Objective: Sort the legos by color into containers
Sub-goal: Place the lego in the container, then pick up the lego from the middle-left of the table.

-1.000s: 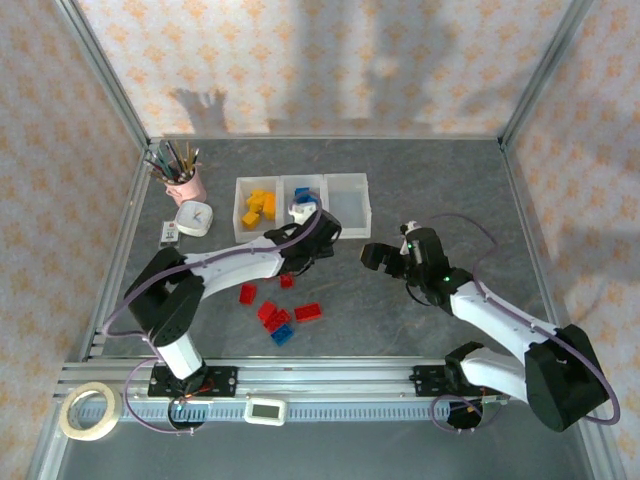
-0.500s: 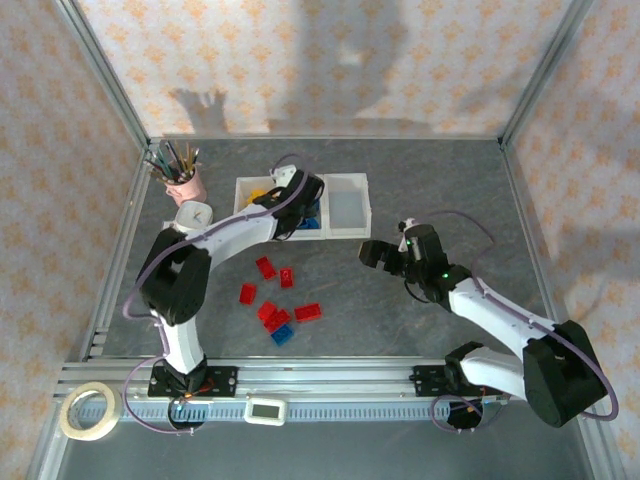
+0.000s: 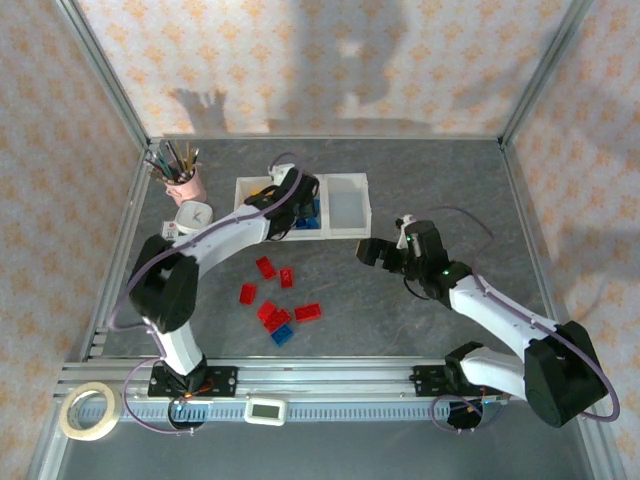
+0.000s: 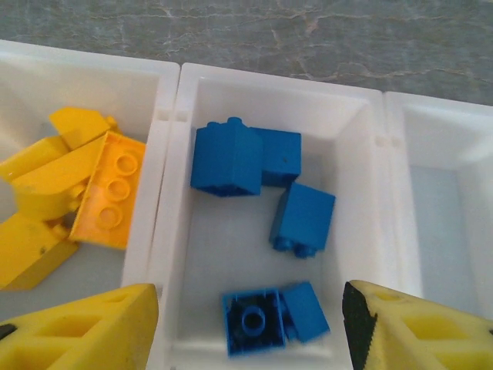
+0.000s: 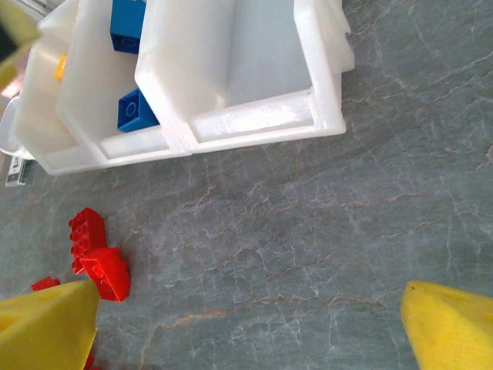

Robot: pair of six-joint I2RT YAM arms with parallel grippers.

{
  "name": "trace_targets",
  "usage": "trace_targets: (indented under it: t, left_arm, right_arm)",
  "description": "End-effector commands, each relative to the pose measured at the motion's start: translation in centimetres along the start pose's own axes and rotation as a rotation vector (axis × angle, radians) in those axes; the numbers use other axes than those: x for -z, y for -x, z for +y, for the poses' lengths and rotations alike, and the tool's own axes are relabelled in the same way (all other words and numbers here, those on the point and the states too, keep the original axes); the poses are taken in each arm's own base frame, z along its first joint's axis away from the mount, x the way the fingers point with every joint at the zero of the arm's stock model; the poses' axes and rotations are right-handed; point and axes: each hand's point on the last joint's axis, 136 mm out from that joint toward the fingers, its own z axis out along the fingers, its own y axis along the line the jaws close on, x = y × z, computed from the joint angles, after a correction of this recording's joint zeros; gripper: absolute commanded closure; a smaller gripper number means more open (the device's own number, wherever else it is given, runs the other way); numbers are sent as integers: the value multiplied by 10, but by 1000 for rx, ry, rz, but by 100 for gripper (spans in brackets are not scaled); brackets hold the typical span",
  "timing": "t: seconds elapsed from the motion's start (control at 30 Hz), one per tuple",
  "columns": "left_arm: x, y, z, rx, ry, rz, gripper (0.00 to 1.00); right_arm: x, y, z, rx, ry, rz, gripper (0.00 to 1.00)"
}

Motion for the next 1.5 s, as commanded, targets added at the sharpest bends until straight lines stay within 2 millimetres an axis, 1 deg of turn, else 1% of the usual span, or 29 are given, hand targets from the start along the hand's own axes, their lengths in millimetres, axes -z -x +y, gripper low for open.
trace_targets:
  t: [0.0,0.17,0.23,0.37,0.43,0.5,0.53,0.6,0.67,0.77,0.9,1.07,1.17,1.27,1.33,1.4,1.47]
  left_arm:
    - [29,-27,6,-58,-12,53,32]
    - [66,-73,24,-48,5,109,31]
    - [80,-91,34,-49,27,131,30]
    - [108,-131,55,-15,63,194,30]
    - [120,-150,58,-8,58,227,29]
    - [131,-167,68,11,86,251,28]
    - [134,-175,71,17,94,265,28]
    - [139,-195,72,31,77,308,28]
    - [143,-212,73,58,74,337,27]
    - [146,-233,76,112,83,372,25]
    - [144,-259,76,172,74,418,18]
    - [142,-277,66,191,54,459,11]
    - [138,-285,66,189,63,469,8]
    - [133,-288,62,188,58,464,8]
    - [130,-289,65,179,78,456,8]
    - [128,-287,65,175,90,437,8]
    - [124,-285,61,175,77,418,9]
  right_arm:
    - [2,0,10,33,34,23,0]
    - [2,-16,23,80,54,68,0]
    - [1,-25,28,98,61,83,0]
    - [-3,-50,33,118,76,127,0]
    - [-4,-61,34,126,74,144,0]
    - [-5,-74,34,122,78,160,0]
    - [-5,-79,34,122,81,170,0]
    - [-6,-89,31,124,71,191,0]
    - [-6,-96,28,126,62,205,0]
    - [-5,-102,30,117,72,214,0]
    - [-4,-105,30,102,81,209,0]
    - [-3,-106,24,107,62,196,0]
    - [-2,-106,24,104,67,196,0]
    - [-2,-105,25,106,72,191,0]
    - [-1,-104,25,110,71,189,0]
    - [0,-104,24,112,64,186,0]
    - [0,-104,23,114,64,180,0]
